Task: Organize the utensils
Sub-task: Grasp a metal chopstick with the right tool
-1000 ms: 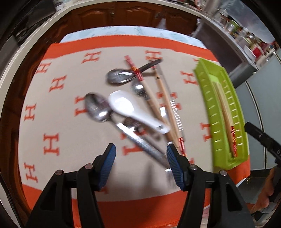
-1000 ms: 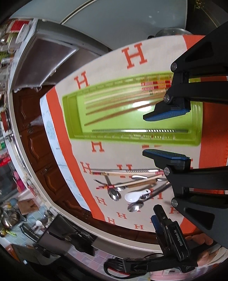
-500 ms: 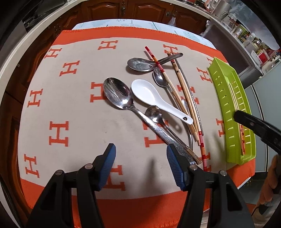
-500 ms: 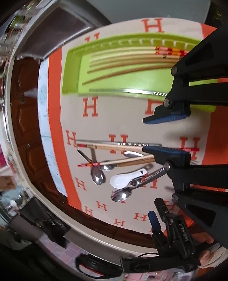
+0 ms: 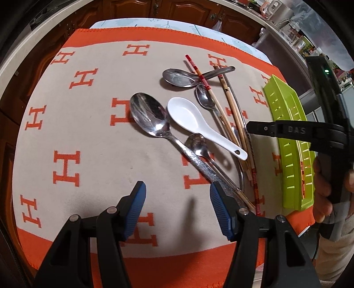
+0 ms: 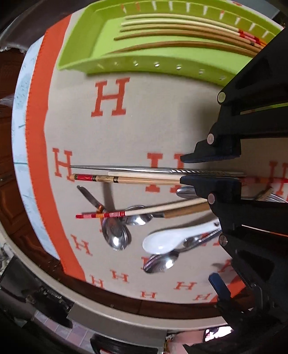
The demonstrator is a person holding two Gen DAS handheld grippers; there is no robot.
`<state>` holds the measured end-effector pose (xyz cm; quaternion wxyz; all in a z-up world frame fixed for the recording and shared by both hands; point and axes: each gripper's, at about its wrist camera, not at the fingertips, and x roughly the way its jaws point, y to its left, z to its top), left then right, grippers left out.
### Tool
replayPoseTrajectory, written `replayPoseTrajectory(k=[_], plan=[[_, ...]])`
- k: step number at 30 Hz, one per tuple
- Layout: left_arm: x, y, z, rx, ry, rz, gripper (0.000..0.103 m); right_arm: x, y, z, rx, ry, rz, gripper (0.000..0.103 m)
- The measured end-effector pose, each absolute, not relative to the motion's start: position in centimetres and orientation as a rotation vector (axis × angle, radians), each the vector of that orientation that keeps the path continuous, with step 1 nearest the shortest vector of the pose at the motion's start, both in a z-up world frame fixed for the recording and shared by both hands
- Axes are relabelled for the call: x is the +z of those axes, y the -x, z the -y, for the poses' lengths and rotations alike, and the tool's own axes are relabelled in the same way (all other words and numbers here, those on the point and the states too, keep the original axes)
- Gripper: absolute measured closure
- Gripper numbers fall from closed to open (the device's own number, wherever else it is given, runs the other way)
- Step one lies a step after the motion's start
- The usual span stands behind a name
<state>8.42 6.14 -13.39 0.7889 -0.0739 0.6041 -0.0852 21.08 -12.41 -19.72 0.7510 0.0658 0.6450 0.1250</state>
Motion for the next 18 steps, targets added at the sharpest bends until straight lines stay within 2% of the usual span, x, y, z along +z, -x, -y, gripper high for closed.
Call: replayPoseTrajectory(k=[10,18], plan=[[-14.0,-8.7,-7.3,-0.184,0.190,-1.309,0.045,-21.3,-22.4,10.8,0.238,-0.034,-1.449,0.094],[-13.8,-9.0,-6.9,-0.194,0.183,-1.306,0.045,-21.6,-21.7,8.1,0.208,0.135,-1.413,0.095]])
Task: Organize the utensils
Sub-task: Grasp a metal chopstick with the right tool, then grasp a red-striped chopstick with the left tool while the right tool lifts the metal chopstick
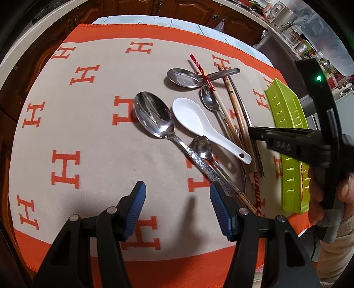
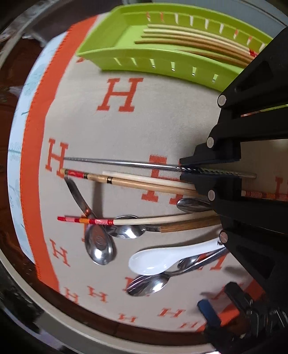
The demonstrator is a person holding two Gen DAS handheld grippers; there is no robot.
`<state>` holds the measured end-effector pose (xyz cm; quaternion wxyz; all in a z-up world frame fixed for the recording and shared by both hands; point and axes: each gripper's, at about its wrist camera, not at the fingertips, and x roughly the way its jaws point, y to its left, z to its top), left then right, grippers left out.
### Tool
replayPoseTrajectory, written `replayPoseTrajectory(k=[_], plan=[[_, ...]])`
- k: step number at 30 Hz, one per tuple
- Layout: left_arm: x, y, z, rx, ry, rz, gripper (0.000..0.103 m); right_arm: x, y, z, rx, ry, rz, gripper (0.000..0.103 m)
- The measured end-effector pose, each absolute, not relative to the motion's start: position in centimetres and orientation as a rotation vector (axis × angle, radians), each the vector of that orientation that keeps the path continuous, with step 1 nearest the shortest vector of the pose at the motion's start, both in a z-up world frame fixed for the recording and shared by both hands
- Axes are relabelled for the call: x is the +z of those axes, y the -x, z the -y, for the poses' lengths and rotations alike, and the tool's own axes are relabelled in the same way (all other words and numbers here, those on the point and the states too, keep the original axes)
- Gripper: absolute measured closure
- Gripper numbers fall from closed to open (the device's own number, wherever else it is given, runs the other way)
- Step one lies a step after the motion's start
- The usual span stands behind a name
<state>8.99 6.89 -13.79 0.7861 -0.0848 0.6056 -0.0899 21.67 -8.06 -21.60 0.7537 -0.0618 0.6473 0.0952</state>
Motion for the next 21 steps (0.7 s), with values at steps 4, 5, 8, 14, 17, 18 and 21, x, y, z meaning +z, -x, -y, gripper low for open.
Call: replayPoseTrajectory(k=[4,5,8,14,17,18,21], plan=[[-13.2,-9.2,-6.5,-0.197,0.171,-1.293,0.045,-21.6,-21.0,8.0,0.198,0.131,-1.374,0.097],[-12.9,-9.3,-6.4,-0.199,0.167,-1.289,0.045,-21.5,-21.0,8.5,0.199,0.095,-1.372,0.097],[-12.2,-10.0,-6.0,-0.210,0.159,-1.278,0.053,-21.3,-20.8,10.2,0.205,-0.025,-1.372,0.098],[-11.4,-13.2,-4.8,-0.267,0.214,-1.291,0.071,-20.2,-19.7,14.1,0.209,-0.236,-1.346,0.098],[-11.3,-15.6,-4.1,-0.283,0.245,-1.302,0.072,-19.2,-19.1,16.1,0.224,-0.343,-1.320,0.098],[-11.4,-16.5,-3.8,-0.288,0.254,-1.308,0.072,-18.8,-18.8,16.8,0.227,-0.368,-1.311,0.098],[-11.8,-19.0,-2.8,-0.284,0.274,-1.333,0.075,-17.6,-18.3,18.1,0.234,-0.413,-1.279,0.098]])
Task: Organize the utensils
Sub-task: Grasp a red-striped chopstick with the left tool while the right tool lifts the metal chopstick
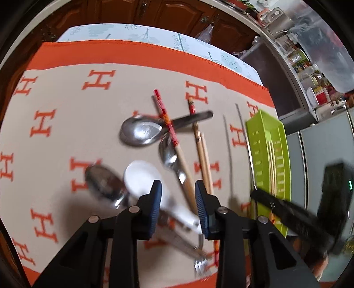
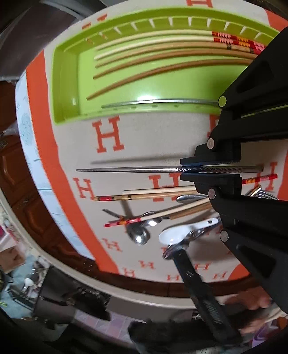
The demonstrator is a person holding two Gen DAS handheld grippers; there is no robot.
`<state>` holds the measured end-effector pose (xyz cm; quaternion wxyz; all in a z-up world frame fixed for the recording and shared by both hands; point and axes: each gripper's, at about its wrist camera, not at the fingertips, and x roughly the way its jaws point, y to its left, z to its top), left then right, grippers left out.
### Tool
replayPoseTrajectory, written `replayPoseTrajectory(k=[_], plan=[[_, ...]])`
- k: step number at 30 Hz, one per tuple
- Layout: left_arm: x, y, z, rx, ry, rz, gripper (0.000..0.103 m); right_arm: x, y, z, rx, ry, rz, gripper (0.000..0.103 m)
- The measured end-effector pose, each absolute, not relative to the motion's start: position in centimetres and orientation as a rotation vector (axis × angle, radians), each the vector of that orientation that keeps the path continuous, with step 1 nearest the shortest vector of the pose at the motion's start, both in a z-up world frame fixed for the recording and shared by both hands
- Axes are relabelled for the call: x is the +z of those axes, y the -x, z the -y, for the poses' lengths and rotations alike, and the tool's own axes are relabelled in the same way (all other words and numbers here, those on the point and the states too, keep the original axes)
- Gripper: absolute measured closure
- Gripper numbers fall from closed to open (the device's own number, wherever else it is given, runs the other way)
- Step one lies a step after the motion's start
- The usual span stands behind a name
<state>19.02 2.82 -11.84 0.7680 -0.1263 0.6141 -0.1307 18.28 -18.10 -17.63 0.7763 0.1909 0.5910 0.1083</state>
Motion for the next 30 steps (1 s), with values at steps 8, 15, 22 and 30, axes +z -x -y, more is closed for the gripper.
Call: replayPoseTrajectory(k=[8,15,22,30], plan=[[-15.0,-23.0,0.0,-0.237,0.292,-1.423,0.085,-14.2,-16.8,21.0,0.273,-0.466,-1.203,0.098],[-16.1,-23.8,1.6,-0.209,0.248,-1.439,0.088,-12.0,-16.0,23.2,0.293,-0.494,-1.158,0.098],[-16.8,-24.0,3.2,-0.178,0.155,-1.433,0.088,-12.4,-15.9,23.3,0.290,-0.508,-1.144,0.098],[-16.7,-23.9,3.9,-0.157,0.144,-1.418,0.100,-13.0,-15.3,24.2,0.267,-0.542,-1.141,0.098]])
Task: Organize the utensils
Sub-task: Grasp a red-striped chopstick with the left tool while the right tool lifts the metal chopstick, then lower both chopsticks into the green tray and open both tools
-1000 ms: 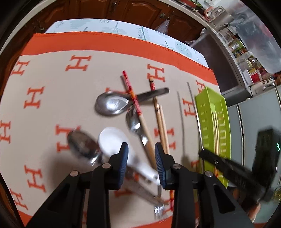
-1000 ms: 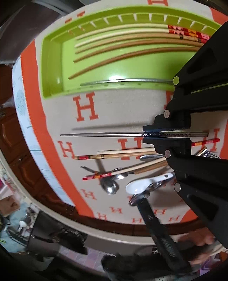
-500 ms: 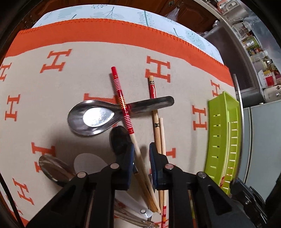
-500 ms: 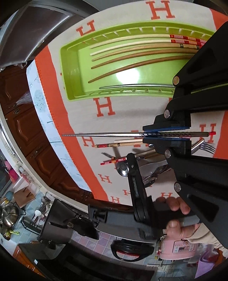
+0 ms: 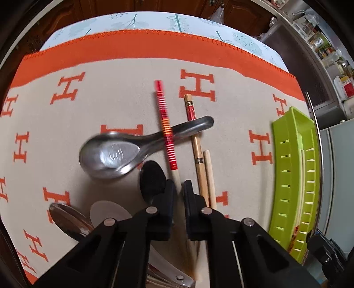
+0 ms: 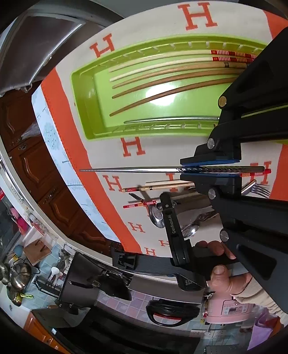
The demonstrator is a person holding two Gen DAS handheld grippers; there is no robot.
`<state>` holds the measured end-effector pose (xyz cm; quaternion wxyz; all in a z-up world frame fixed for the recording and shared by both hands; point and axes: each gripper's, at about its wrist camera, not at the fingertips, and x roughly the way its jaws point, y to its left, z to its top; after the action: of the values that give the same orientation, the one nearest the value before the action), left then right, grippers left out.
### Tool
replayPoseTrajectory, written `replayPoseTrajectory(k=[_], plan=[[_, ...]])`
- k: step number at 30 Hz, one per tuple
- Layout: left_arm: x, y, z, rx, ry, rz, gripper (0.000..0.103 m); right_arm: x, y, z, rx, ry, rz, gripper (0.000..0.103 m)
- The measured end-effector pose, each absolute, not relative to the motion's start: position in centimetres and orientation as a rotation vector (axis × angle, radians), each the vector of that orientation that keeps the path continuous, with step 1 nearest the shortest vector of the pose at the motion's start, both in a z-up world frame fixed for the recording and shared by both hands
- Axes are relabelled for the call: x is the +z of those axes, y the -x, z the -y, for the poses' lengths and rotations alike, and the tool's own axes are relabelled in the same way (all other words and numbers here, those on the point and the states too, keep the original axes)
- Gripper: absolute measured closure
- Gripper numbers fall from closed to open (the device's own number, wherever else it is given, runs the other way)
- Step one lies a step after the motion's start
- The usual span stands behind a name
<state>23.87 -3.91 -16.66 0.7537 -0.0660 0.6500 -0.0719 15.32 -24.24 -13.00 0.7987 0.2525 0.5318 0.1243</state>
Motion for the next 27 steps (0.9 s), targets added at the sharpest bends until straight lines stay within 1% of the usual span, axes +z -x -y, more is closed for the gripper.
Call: replayPoseTrajectory(k=[7,11,16,22,27], plan=[[-15.7,-22.5,3.8,-0.239,0.223,-1.453,0.100,-12.3,-14.1,26.1,0.244,-0.583,-1.113,0.098],[-14.3,-21.1,3.9,-0.284,0.258,-1.447,0.100,-11.7,-12.8,27.6,0.214,-0.602,-1.094,0.098],[-11.9,-19.3,5.7,-0.368,0.271,-1.432,0.100,-11.8,-11.1,30.0,0.139,-0.591,-1.090,0.098],[-9.0,-17.6,8.7,-0.459,0.255,-1.402,0.100,-13.6,-10.0,32.8,-0.019,-0.509,-1.149,0.097],[-7.8,-17.0,12.0,-0.509,0.228,-1.398,0.100,-15.1,-9.8,34.0,-0.063,-0.475,-1.203,0.096]])
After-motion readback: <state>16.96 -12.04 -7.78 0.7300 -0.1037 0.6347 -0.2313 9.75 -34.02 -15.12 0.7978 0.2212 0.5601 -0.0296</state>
